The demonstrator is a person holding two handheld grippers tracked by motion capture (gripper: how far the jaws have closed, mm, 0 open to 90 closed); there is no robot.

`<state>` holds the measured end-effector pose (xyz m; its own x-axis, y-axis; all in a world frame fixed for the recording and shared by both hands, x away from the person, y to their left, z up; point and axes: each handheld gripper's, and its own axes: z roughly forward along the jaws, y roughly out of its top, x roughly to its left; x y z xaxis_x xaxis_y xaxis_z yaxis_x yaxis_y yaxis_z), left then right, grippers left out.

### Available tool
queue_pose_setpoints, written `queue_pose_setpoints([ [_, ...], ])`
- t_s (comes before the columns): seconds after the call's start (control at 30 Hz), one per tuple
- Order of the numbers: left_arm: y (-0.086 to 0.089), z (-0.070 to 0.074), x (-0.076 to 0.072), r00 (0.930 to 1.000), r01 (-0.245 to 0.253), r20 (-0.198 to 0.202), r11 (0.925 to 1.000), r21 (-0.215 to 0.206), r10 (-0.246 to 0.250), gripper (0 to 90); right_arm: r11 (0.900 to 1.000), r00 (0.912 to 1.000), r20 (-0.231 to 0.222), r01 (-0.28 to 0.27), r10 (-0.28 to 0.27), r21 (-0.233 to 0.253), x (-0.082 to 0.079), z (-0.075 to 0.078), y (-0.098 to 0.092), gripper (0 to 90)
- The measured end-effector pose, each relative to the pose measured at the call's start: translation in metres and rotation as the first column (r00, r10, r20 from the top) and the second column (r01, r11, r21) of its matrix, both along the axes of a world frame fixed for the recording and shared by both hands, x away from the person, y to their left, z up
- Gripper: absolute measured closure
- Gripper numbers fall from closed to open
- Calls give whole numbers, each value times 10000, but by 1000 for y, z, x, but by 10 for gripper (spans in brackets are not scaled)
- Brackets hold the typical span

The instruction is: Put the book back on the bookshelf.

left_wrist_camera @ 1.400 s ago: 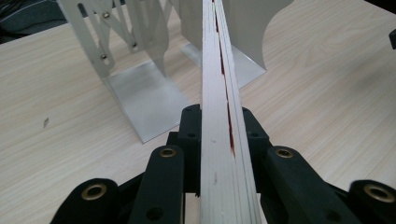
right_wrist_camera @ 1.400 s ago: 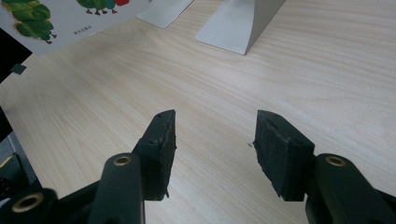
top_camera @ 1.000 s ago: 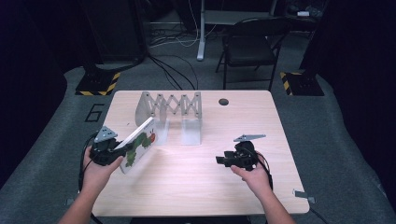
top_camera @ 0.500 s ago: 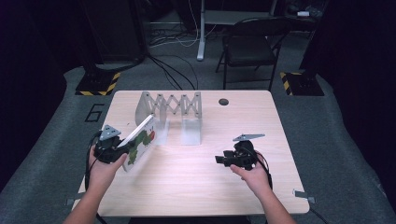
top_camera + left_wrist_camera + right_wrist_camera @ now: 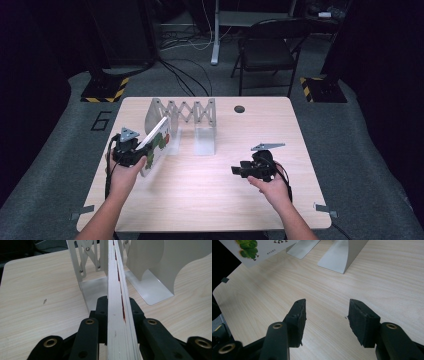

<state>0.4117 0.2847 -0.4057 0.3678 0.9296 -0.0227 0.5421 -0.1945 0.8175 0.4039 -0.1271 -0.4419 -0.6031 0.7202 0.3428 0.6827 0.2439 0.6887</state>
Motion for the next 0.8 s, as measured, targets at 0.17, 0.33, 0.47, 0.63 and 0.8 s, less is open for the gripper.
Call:
queue_pose_setpoints([
  [0.17, -5, -1, 7, 9998, -174, -24, 9998, 27, 174, 757, 10000, 10000, -2, 23, -23, 8, 1, 0, -1, 482],
  [0.33, -8, -3, 16, 9990, -437, -33, 9989, 145, 437, 758, 10000, 10000, 89, -21, 20, 50, 1, 0, -2, 481],
  [0.47, -9, -5, 20, 9979, -640, 118, 9979, 118, 639, 757, 10000, 10000, 70, -12, 12, 46, 1, 0, -2, 481],
  [0.63, -10, -8, 25, 9967, -798, 177, 9968, 41, 797, 758, 10000, 10000, 3, 23, -23, 51, 1, 0, -3, 481],
  [0.8, -13, -11, 29, 9956, -928, 152, 9957, -4, 927, 758, 10000, 10000, -12, -6, 6, 40, 1, -1, -2, 481],
])
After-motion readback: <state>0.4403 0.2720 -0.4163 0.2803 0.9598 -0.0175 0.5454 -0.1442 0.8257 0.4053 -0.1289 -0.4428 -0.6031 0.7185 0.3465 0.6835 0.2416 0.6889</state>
